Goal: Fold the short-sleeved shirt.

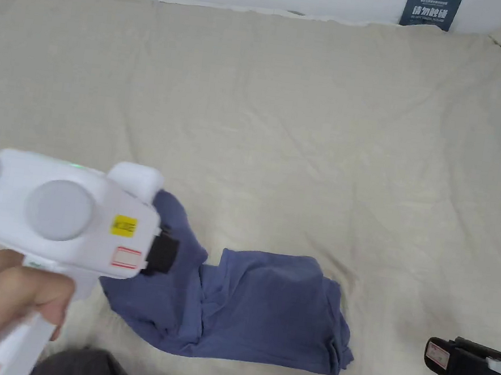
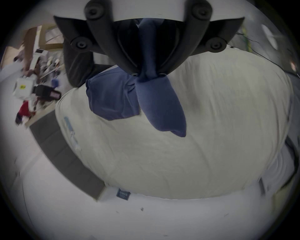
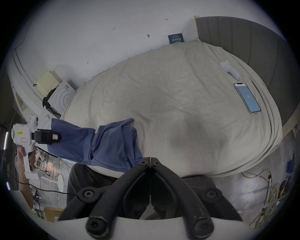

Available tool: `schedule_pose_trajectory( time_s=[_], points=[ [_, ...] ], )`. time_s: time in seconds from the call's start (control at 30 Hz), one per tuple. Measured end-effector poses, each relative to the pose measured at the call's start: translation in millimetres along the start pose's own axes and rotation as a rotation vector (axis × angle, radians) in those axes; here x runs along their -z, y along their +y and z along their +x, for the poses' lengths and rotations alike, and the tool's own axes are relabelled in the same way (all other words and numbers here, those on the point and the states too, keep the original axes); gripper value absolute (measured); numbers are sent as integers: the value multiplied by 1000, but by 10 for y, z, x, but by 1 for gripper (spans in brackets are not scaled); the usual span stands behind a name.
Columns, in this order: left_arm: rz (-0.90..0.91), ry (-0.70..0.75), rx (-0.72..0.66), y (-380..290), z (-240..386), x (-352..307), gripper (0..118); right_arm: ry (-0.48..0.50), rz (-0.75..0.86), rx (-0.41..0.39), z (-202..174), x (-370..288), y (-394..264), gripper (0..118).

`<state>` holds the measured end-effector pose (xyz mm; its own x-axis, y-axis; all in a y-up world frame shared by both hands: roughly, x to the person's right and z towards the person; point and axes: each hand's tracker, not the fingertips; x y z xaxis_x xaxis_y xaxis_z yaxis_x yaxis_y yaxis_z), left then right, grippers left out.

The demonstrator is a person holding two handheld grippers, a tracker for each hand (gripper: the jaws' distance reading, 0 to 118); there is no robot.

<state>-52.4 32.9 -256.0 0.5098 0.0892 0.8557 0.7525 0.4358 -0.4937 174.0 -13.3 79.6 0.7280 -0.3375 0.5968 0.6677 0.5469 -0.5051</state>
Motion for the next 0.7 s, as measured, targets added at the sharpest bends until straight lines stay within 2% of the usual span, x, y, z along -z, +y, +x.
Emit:
schedule_pose_trajectory(
  time_s=[0.17, 0.3, 0.33, 0.37, 0.4, 0.43, 0.47, 0.5, 0.53, 0.57, 0.67, 0.7],
  points=[
    [-100, 28, 151, 269, 755, 398, 10, 11, 4, -19, 116, -73, -87, 0],
    [-167, 70, 241, 335, 1379, 874, 10, 10, 15, 12, 254, -120, -125, 0],
    [-184, 87, 256, 330, 1527, 1037, 13, 8, 13, 23, 297, -118, -130, 0],
    [-181, 81, 240, 321, 1706, 1223, 29, 0, 11, 39, 346, -116, -142, 0],
    [-181, 92, 243, 293, 1831, 1380, 68, -6, 11, 52, 384, -114, -150, 0],
    [-172, 85, 247, 258, 1943, 1518, 68, -9, 11, 62, 418, -116, -159, 0],
    [-168, 34, 272, 222, 2098, 1683, 82, -9, 12, 76, 461, -121, -173, 0],
    [-159, 11, 277, 183, 2211, 1774, 115, -13, 12, 92, 492, -127, -182, 0],
    [-102, -11, 297, 177, 2323, 1711, 116, -19, 12, 110, 516, -137, -189, 0],
    [-122, -13, 269, 149, 2398, 1664, 110, -18, 14, 121, 545, -153, -197, 0],
    [-70, -169, 186, 108, 2347, 1300, 110, -21, 14, 132, 586, -161, -191, 0],
    [-67, -177, 162, 93, 2276, 1206, 110, -23, 14, 130, 590, -159, -188, 0]
  ],
)
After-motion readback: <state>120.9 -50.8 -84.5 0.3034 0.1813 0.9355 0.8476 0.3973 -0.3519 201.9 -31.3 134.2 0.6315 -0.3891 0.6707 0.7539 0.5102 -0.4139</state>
